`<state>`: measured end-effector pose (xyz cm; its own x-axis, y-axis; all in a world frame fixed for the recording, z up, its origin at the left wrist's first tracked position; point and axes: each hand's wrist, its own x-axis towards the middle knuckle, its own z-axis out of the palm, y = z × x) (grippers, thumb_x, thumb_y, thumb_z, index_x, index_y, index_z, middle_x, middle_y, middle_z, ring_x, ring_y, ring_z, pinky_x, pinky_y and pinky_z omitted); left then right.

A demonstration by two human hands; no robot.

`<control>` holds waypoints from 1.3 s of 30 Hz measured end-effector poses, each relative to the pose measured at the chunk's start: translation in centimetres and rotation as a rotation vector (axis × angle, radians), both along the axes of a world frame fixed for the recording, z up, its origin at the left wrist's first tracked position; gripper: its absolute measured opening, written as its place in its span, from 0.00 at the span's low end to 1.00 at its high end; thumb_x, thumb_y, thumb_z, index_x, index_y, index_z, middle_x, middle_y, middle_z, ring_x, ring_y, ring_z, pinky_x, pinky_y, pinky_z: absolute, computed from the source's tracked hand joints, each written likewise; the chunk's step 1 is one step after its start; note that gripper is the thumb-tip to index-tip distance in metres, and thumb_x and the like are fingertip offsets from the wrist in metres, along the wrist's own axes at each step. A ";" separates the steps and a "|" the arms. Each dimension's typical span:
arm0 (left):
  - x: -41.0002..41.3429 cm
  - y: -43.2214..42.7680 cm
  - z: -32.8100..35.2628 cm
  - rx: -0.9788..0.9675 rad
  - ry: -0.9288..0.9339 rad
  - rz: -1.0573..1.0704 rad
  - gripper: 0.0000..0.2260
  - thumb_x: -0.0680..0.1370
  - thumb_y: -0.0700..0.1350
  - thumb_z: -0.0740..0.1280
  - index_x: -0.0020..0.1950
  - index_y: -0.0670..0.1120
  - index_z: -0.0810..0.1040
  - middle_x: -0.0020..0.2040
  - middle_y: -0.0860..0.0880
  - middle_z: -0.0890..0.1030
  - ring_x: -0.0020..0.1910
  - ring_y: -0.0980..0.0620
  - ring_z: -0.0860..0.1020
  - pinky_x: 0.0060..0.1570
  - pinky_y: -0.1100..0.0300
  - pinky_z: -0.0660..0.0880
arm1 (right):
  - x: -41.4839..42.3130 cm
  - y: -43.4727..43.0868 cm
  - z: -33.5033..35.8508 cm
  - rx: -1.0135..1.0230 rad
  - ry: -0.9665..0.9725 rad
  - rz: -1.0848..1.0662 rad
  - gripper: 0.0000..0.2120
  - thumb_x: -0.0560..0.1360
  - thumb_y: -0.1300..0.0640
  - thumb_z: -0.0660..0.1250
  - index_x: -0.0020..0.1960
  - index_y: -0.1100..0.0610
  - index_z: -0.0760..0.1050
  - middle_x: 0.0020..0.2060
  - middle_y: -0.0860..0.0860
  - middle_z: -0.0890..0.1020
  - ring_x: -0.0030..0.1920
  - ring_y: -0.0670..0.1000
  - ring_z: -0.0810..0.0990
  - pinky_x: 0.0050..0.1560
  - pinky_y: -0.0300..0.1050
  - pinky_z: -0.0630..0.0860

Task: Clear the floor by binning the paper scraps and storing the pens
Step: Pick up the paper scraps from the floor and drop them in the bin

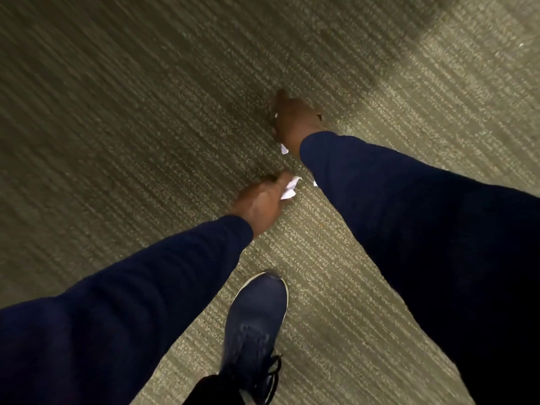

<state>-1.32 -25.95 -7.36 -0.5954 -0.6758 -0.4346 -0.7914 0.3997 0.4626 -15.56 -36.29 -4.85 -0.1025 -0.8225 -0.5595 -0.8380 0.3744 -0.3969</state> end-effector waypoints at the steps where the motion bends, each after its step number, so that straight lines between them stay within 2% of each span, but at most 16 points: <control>1: 0.0 0.1 0.2 -0.044 -0.031 -0.022 0.16 0.82 0.45 0.62 0.70 0.49 0.66 0.56 0.43 0.83 0.48 0.42 0.83 0.42 0.54 0.78 | 0.0 0.1 0.0 0.027 0.016 -0.027 0.22 0.82 0.64 0.56 0.76 0.62 0.62 0.65 0.61 0.78 0.61 0.61 0.80 0.55 0.51 0.75; 4: 0.2 0.7 1.4 -0.002 0.044 0.065 0.18 0.82 0.45 0.62 0.72 0.48 0.69 0.53 0.42 0.83 0.47 0.41 0.82 0.42 0.54 0.75 | -0.7 1.2 1.0 0.015 -0.036 -0.144 0.16 0.80 0.63 0.64 0.66 0.63 0.71 0.61 0.62 0.80 0.57 0.62 0.82 0.49 0.50 0.79; 6: 0.9 1.3 3.2 0.114 0.101 0.194 0.20 0.81 0.44 0.62 0.74 0.47 0.69 0.51 0.41 0.83 0.45 0.42 0.81 0.40 0.57 0.73 | -1.1 2.5 2.6 -0.046 -0.216 -0.330 0.06 0.79 0.60 0.66 0.53 0.61 0.76 0.51 0.61 0.84 0.42 0.59 0.85 0.36 0.46 0.79; 8: 1.7 1.5 5.4 0.202 0.119 0.335 0.19 0.81 0.44 0.61 0.73 0.47 0.70 0.43 0.44 0.82 0.38 0.46 0.79 0.33 0.60 0.69 | -1.1 4.3 5.2 -0.076 -0.402 -0.565 0.09 0.77 0.56 0.70 0.40 0.56 0.74 0.40 0.57 0.85 0.29 0.54 0.82 0.28 0.43 0.75; 11: 2.9 1.4 9.5 0.264 0.172 0.536 0.13 0.81 0.45 0.60 0.65 0.46 0.75 0.34 0.52 0.75 0.30 0.55 0.72 0.23 0.71 0.65 | -0.9 7.2 9.9 -0.020 -0.647 -0.902 0.11 0.76 0.52 0.73 0.41 0.55 0.74 0.40 0.53 0.81 0.31 0.48 0.79 0.27 0.40 0.74; 13: 3.7 1.1 12.6 0.348 0.232 0.704 0.08 0.82 0.48 0.60 0.49 0.48 0.77 0.32 0.53 0.73 0.29 0.55 0.70 0.24 0.68 0.66 | -0.1 8.9 13.2 0.045 -0.781 -1.127 0.11 0.76 0.50 0.73 0.44 0.56 0.75 0.40 0.51 0.79 0.31 0.46 0.77 0.25 0.38 0.72; 14: 4.0 0.9 14.2 0.401 0.261 0.802 0.09 0.81 0.48 0.61 0.43 0.49 0.75 0.32 0.52 0.73 0.29 0.54 0.70 0.27 0.63 0.68 | 0.4 9.6 15.0 0.070 -0.808 -1.220 0.12 0.76 0.48 0.73 0.44 0.56 0.76 0.37 0.50 0.80 0.29 0.45 0.76 0.24 0.37 0.70; 17: 4.7 0.3 19.9 0.533 0.333 0.990 0.09 0.80 0.47 0.63 0.40 0.49 0.73 0.32 0.48 0.74 0.29 0.50 0.72 0.29 0.59 0.69 | 2.4 11.1 20.6 0.114 -0.856 -1.399 0.17 0.76 0.42 0.71 0.39 0.55 0.74 0.29 0.49 0.79 0.22 0.44 0.71 0.19 0.35 0.63; 20: 5.9 0.1 25.6 0.559 0.350 0.936 0.04 0.79 0.46 0.64 0.44 0.50 0.73 0.34 0.49 0.75 0.30 0.51 0.72 0.31 0.57 0.70 | 4.7 12.2 25.9 0.121 -0.889 -1.473 0.18 0.76 0.42 0.71 0.38 0.53 0.72 0.27 0.48 0.77 0.20 0.44 0.69 0.18 0.34 0.59; 25: 8.5 0.3 33.6 0.561 0.445 0.945 0.08 0.79 0.44 0.64 0.40 0.51 0.70 0.34 0.51 0.71 0.29 0.52 0.71 0.27 0.60 0.67 | 8.3 14.1 32.9 0.094 -0.875 -1.505 0.19 0.77 0.39 0.68 0.37 0.53 0.72 0.27 0.48 0.76 0.20 0.44 0.69 0.19 0.34 0.63; 28: 10.8 1.7 36.8 0.578 0.507 1.019 0.08 0.78 0.43 0.62 0.41 0.52 0.68 0.35 0.51 0.69 0.26 0.56 0.73 0.24 0.62 0.64 | 10.4 15.8 35.5 0.086 -0.868 -1.457 0.20 0.76 0.38 0.68 0.38 0.53 0.73 0.25 0.47 0.77 0.21 0.44 0.69 0.19 0.34 0.63; 30: 12.4 3.2 38.2 0.547 0.535 1.058 0.06 0.78 0.42 0.60 0.42 0.51 0.67 0.36 0.50 0.70 0.28 0.54 0.74 0.24 0.63 0.64 | 11.8 17.3 36.5 0.071 -0.876 -1.410 0.20 0.77 0.39 0.67 0.38 0.54 0.73 0.24 0.47 0.77 0.20 0.44 0.69 0.20 0.33 0.62; 32: 14.2 5.5 39.9 0.502 0.569 1.108 0.06 0.78 0.39 0.58 0.46 0.50 0.70 0.37 0.49 0.71 0.28 0.54 0.72 0.22 0.65 0.63 | 13.6 19.3 37.9 0.065 -0.879 -1.336 0.19 0.79 0.41 0.66 0.38 0.54 0.73 0.25 0.48 0.77 0.20 0.44 0.69 0.20 0.33 0.62; 34: 15.4 7.2 41.6 0.489 0.608 1.142 0.11 0.77 0.36 0.56 0.49 0.50 0.75 0.38 0.49 0.72 0.29 0.54 0.71 0.23 0.65 0.64 | 14.8 20.9 39.2 0.074 -0.873 -1.281 0.18 0.80 0.43 0.65 0.38 0.55 0.73 0.26 0.48 0.78 0.19 0.44 0.69 0.20 0.33 0.62; 36: 17.6 10.0 43.6 0.485 0.649 1.179 0.15 0.74 0.35 0.56 0.46 0.50 0.79 0.36 0.48 0.71 0.28 0.53 0.70 0.23 0.64 0.63 | 16.7 23.3 40.9 0.092 -0.856 -1.221 0.17 0.81 0.44 0.65 0.40 0.55 0.75 0.27 0.47 0.78 0.19 0.44 0.69 0.20 0.34 0.61; 39: 21.3 13.3 45.8 0.490 0.715 1.277 0.12 0.76 0.36 0.57 0.41 0.47 0.78 0.32 0.48 0.70 0.24 0.54 0.70 0.23 0.63 0.63 | 19.8 25.9 42.8 0.122 -0.894 -1.140 0.12 0.81 0.49 0.65 0.47 0.56 0.80 0.31 0.49 0.76 0.21 0.42 0.69 0.19 0.35 0.61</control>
<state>19.97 -12.67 38.45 0.0754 -0.7612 -0.6442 -0.0403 -0.6478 0.7607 4.26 -10.38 37.91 -0.2415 -0.4781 -0.8445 0.4373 0.7232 -0.5345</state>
